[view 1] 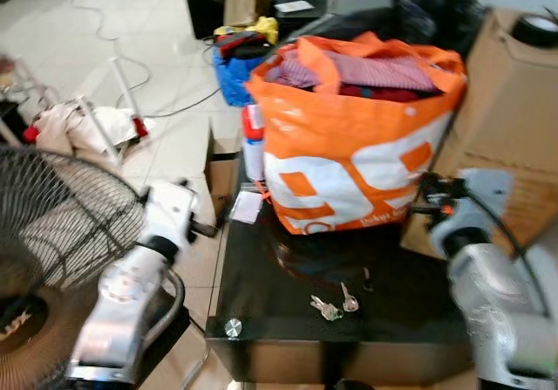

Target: Hang keys on a hook

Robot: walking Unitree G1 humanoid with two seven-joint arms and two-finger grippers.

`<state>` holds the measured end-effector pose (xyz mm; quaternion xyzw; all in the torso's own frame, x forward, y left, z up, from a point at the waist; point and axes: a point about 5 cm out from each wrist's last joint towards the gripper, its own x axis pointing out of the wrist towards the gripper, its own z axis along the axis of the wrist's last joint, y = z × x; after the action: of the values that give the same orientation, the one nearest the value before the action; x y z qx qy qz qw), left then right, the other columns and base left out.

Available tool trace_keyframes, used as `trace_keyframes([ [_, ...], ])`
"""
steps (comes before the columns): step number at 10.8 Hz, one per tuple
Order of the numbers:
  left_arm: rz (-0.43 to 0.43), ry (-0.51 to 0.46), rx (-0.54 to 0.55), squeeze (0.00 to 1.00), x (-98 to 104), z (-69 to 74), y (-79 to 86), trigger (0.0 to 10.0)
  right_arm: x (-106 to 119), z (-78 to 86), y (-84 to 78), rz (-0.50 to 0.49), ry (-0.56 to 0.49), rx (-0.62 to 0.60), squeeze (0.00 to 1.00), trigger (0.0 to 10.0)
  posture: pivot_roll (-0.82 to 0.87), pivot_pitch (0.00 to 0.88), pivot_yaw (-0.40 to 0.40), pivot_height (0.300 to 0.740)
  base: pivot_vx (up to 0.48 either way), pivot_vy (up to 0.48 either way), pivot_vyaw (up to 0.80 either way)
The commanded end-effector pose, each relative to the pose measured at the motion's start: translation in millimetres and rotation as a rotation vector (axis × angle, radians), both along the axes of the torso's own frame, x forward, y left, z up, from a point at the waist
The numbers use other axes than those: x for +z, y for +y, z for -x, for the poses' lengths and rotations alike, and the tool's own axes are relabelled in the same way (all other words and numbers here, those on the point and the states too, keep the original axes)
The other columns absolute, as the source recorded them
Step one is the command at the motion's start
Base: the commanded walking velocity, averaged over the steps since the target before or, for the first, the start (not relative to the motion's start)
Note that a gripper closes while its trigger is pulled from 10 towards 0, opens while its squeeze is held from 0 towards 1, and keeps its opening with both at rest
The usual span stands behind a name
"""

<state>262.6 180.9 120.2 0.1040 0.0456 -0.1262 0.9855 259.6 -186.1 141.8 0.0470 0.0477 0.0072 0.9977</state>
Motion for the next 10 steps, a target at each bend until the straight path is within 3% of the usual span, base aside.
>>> trace_keyframes([
  [1,-0.017,-0.022,0.026,0.0,7.5,-1.0,3.8,10.0,-2.1,-2.1,2.3,0.015,0.002,-0.005,0.0,10.0,-0.06,0.0,0.032,0.74,0.0,0.0,0.0],
  [5,-0.042,-0.02,-0.016,0.0,16.6,-7.1,3.6,10.0,-8.0,-3.1,18.5,-0.01,0.006,-0.031,0.0,10.0,-0.06,0.0,0.073,0.74,0.0,0.0,0.0],
  [10,-0.056,-0.008,-0.023,0.0,12.4,-6.5,-0.9,10.0,-10.4,-6.8,14.0,-0.01,0.021,-0.07,0.0,10.0,-0.06,0.0,0.046,0.74,0.0,0.0,0.0],
])
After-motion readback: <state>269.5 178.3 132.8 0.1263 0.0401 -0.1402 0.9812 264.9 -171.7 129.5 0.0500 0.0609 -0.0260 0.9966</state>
